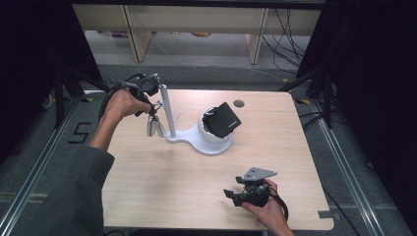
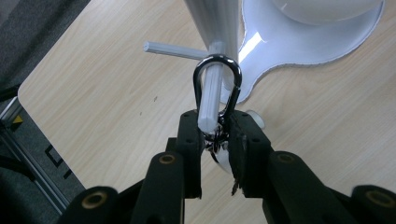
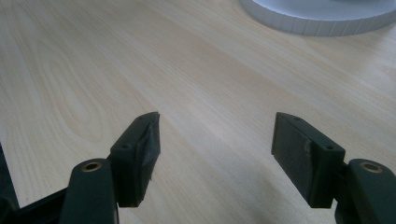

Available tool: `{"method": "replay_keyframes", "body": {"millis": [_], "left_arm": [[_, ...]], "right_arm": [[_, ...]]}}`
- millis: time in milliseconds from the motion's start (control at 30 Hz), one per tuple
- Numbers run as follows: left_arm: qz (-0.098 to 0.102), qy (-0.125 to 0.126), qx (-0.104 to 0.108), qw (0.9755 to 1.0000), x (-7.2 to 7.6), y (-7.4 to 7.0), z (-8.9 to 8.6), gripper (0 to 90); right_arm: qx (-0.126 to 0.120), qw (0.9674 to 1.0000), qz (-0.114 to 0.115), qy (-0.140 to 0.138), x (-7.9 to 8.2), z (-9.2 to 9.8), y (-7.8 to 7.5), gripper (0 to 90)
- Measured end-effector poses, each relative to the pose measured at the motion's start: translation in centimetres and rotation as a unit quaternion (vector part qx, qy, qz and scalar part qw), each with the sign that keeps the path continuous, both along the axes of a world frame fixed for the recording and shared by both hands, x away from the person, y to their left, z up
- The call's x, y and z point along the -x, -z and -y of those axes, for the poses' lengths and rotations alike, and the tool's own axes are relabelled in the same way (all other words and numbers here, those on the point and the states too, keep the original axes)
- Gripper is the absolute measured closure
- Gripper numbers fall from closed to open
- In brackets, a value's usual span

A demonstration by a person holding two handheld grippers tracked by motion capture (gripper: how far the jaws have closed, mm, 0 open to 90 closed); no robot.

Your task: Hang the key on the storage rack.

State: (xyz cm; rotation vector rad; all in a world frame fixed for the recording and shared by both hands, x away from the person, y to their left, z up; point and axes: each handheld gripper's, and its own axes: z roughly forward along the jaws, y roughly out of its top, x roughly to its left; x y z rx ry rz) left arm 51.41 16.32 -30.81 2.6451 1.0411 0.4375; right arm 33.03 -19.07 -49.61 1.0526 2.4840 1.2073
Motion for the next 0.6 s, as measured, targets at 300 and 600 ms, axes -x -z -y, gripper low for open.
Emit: {"method": "replay_keyframes", "body": {"millis": [300,600], "left_arm": [[0.009,0.010,0.009,0.9999,0.7,-0.7,-0.5,70.2],[0.014,0.018,0.029,0.9993,2.6,-0.6,-1.5,61.2]], "right_arm": [[0.000,1.0000,-0.002,0.003,0.1,0.0,0.0,33.5],[-0.009,0.9999,0.002,0.014,0.0,0.4,-0.3,33.6]]}}
